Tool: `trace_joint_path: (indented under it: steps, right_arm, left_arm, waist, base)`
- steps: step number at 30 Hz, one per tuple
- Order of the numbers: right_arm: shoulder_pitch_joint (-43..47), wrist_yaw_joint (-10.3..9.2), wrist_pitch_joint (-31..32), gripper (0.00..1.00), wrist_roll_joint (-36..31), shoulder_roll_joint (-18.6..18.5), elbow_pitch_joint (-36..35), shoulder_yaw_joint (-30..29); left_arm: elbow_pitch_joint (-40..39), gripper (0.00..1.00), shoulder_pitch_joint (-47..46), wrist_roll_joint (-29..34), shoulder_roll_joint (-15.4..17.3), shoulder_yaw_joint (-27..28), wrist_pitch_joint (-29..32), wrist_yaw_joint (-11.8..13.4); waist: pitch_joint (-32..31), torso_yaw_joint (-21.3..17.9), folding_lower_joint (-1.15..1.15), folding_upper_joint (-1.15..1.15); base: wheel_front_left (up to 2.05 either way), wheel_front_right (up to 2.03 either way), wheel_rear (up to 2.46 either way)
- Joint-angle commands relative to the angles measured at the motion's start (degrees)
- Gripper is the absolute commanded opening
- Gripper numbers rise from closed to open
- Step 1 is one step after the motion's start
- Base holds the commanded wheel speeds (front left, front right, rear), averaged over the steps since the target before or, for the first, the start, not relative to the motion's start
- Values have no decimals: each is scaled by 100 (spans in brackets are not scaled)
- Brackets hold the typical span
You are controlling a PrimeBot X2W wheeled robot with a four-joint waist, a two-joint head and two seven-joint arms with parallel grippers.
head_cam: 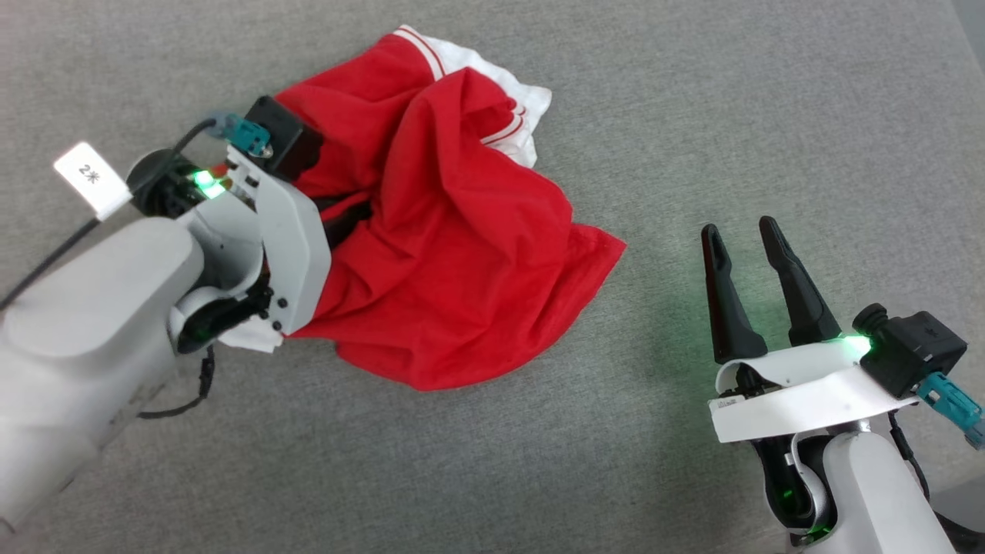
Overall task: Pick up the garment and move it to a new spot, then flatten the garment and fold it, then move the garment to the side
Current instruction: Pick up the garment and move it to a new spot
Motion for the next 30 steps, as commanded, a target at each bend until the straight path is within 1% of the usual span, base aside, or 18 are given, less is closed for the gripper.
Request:
trace_joint_path:
  steps: [1, 11, 15, 19, 22, 26, 30]
  right_arm:
    - [-41, 0, -7, 100, -67, 8, 27, -24]
    - [130, 0, -6, 100, -742, 3, 387, -284]
    - [210, 0, -6, 100, -961, 3, 523, -408]
    - [341, 0, -5, 100, -1163, 2, 655, -550]
    - [476, 0, -6, 100, -1265, 5, 722, -665]
    - [666, 0, 18, 100, -1380, -37, 748, -858]
    - [862, 0, 82, 100, -1418, -93, 652, -1020]
  left_arm:
    - [252, 100, 302, -37, -74, -237, 37, 116]
    - [139, 100, 76, -554, -509, -134, -1232, 70]
    - [120, 100, 215, -808, -544, -135, -1791, 70]
    - [214, 100, 509, -1086, -489, -124, -2438, 70]
    - [309, 100, 861, -1292, -466, -54, -2735, 70]
    - [478, 100, 1413, -1487, -477, 325, -2859, 70]
    - [486, 100, 2150, -1280, -518, 1267, -2856, 70]
  waist:
    - [-199, 210, 0, 0]
    - [-1010, 1108, 0, 0]
    - [-1307, 1406, 0, 0]
    - [-1550, 1648, 0, 0]
    - [-1717, 1815, 0, 0]
    - [-1852, 2056, 0, 0]
    - [-1903, 2224, 0, 0]
  base:
    - [0, 0, 0]
    - [0, 0, 0]
    - [0, 0, 0]
    - [0, 0, 0]
    - [0, 0, 0]
    - [0, 0, 0]
    - [0, 0, 0]
